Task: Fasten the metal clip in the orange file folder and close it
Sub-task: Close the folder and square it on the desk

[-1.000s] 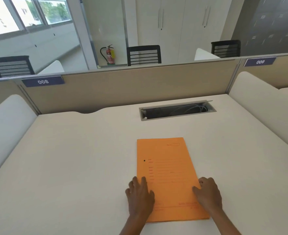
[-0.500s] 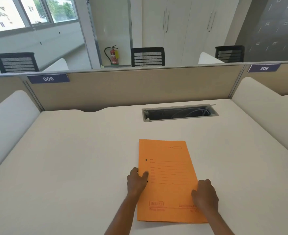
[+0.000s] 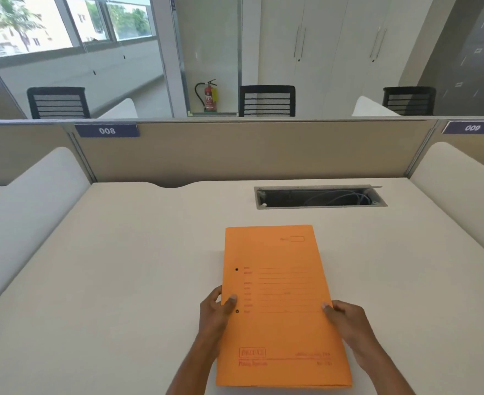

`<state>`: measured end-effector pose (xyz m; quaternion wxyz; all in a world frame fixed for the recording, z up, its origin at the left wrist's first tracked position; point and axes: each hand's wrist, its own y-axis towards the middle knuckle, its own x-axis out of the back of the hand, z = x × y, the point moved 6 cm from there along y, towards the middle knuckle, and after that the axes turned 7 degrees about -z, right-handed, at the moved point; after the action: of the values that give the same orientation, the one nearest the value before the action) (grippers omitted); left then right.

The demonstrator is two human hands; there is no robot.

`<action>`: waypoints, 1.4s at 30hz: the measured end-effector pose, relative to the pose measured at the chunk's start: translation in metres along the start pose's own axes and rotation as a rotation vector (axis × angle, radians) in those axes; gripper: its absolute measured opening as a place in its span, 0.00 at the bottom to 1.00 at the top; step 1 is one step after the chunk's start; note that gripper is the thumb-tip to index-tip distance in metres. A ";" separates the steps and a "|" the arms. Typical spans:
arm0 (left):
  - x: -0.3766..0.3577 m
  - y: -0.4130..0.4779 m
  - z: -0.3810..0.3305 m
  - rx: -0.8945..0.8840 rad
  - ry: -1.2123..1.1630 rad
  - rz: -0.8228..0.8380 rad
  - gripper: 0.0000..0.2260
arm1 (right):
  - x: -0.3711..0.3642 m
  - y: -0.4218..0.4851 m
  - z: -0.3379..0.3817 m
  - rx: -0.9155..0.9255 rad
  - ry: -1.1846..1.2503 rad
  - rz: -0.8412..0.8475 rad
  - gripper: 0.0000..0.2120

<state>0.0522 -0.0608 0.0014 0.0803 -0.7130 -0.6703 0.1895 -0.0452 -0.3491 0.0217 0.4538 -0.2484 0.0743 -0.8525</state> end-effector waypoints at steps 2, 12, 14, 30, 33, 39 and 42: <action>0.017 0.001 -0.009 -0.013 0.000 -0.012 0.16 | -0.015 0.000 0.008 -0.007 0.053 0.029 0.08; 0.091 0.057 -0.070 -0.165 0.070 -0.132 0.07 | -0.111 0.028 0.064 0.089 0.006 0.017 0.08; 0.104 0.074 -0.080 -0.189 0.095 -0.162 0.06 | -0.130 0.041 0.076 0.105 -0.026 0.007 0.09; 0.154 0.196 -0.112 -0.355 0.504 -0.527 0.04 | -0.238 0.125 0.138 0.175 -0.209 -0.097 0.05; 0.154 0.211 -0.115 -0.372 0.557 -0.540 0.05 | -0.246 0.136 0.144 0.201 -0.235 -0.127 0.05; 0.161 0.230 -0.116 -0.372 0.648 -0.572 0.06 | -0.261 0.147 0.149 0.235 -0.262 -0.167 0.06; 0.163 0.235 -0.115 -0.373 0.667 -0.582 0.08 | -0.265 0.151 0.150 0.242 -0.275 -0.176 0.06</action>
<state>0.3176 0.0950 -0.0061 0.2114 -0.5199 -0.8022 -0.2036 0.2625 -0.2063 0.0037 0.4099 -0.3118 -0.1134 -0.8496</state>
